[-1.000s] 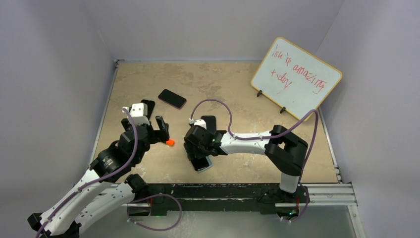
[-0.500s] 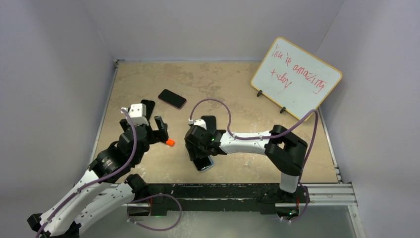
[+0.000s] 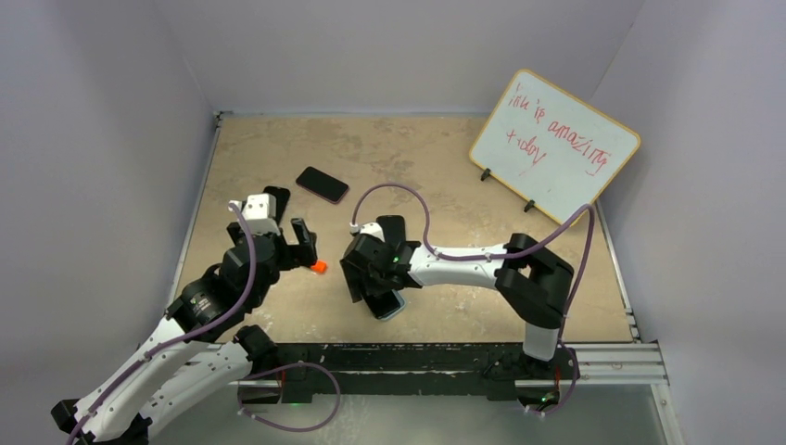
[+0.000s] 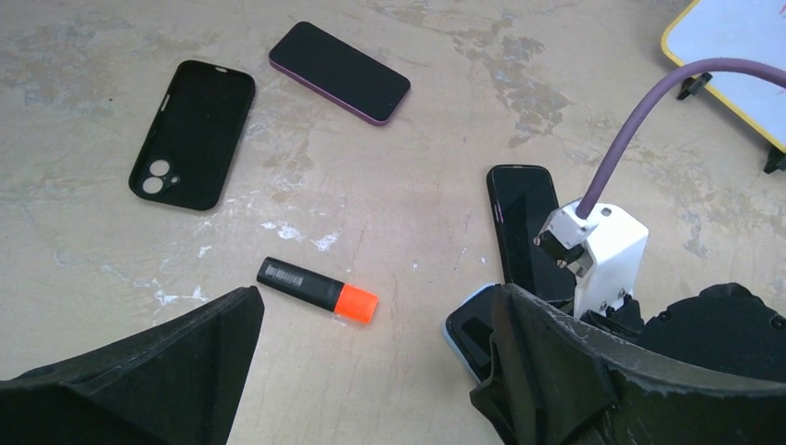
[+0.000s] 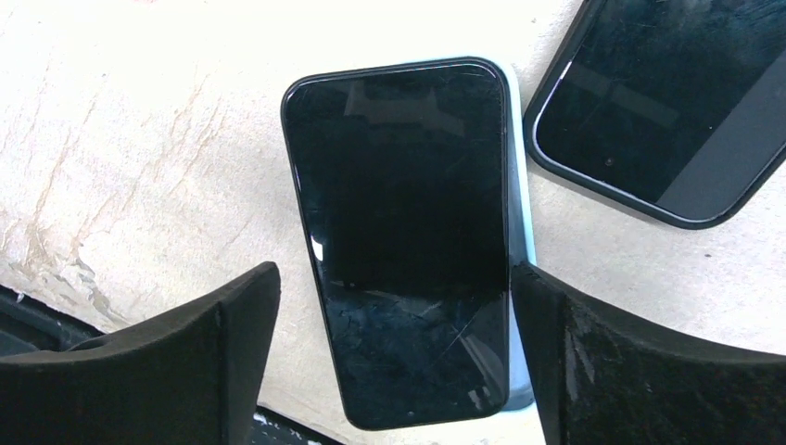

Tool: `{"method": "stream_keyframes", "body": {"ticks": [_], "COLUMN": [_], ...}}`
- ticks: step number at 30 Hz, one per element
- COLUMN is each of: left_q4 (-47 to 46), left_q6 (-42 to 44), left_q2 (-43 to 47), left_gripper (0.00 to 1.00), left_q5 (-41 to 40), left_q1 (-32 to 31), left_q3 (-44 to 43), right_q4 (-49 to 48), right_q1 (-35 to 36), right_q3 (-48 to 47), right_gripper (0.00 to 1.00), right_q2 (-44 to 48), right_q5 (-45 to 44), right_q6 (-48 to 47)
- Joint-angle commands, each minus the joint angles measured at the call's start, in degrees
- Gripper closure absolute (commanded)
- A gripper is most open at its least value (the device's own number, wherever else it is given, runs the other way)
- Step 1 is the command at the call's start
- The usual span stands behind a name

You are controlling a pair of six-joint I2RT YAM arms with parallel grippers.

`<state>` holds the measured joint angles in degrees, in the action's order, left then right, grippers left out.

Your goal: Put the phone into the phone case

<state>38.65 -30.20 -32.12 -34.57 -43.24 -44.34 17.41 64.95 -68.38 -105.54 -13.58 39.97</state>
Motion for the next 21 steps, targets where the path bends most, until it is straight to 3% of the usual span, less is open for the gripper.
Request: {"method": "stream_keyframes", "body": {"ticks": [1,10,17,21], "left_q4": [-2.32,-6.05,-11.44,-17.4], "left_q6": [-0.69,-7.7,-11.36,-12.31], "left_q2": [-0.04,-5.27,-8.29,-13.06], "left_gripper": [0.02,0.11,0.19,0.3], "left_q5": [4.4,16.87,24.89,32.57], "left_q1": [-0.06,-0.05,-0.02,-0.06], "left_q3": [0.72,3.54,9.08,12.32], "right_q4": [5.38,1.51,-5.91,-8.77], "right_q1": [-0.38,-1.57,-6.59,-8.3], "right_q3": [-1.17,3.53,11.73,14.94], "right_gripper": [0.04,0.09,0.15,0.14], "right_q2": [4.41,9.28,13.48,14.55], "right_q5": [-3.74,1.6,8.52,12.26], "right_q6": [0.27,-0.41,-2.0,-2.79]}}
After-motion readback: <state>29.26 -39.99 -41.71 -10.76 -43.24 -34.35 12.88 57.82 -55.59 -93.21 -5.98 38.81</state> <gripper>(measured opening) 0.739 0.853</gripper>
